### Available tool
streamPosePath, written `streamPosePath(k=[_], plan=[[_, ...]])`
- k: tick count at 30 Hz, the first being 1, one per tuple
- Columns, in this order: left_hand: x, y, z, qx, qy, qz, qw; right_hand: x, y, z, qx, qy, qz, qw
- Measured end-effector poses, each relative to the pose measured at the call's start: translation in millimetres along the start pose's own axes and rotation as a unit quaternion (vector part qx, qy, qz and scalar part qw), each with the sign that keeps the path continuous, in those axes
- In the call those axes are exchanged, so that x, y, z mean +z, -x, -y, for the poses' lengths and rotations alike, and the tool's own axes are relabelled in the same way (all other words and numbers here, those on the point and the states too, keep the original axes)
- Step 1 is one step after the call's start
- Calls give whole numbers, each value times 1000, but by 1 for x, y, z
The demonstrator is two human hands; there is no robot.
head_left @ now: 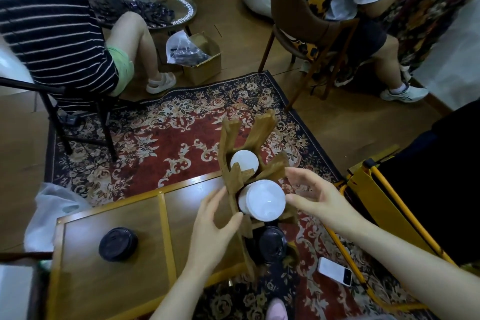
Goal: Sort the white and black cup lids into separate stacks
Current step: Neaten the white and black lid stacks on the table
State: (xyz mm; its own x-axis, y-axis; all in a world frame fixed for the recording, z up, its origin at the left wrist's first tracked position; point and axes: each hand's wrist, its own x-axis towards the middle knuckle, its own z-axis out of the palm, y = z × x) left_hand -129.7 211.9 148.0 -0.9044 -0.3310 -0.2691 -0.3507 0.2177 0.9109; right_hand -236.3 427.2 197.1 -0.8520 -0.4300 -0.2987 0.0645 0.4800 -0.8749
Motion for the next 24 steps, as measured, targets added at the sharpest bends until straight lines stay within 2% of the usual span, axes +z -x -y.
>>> streamPosePath(k=[7, 13, 16, 20, 24], plan=[[-91, 2, 20, 42, -95, -131, 986, 73, 4, 68, -113, 41, 25, 992], [-184, -1, 91, -27, -108, -196, 974, 174, -21, 86, -145, 6, 68, 987], [-225, -5, 136, -100, -124, -204, 966, 228, -38, 82, -111, -3, 98, 989], [-248, -5, 194, -176, -111, -182, 961, 302, -61, 51, -2, 4, 170, 985], [-241, -10, 239, -194, -82, -162, 964, 360, -84, 6, 80, 11, 170, 982]])
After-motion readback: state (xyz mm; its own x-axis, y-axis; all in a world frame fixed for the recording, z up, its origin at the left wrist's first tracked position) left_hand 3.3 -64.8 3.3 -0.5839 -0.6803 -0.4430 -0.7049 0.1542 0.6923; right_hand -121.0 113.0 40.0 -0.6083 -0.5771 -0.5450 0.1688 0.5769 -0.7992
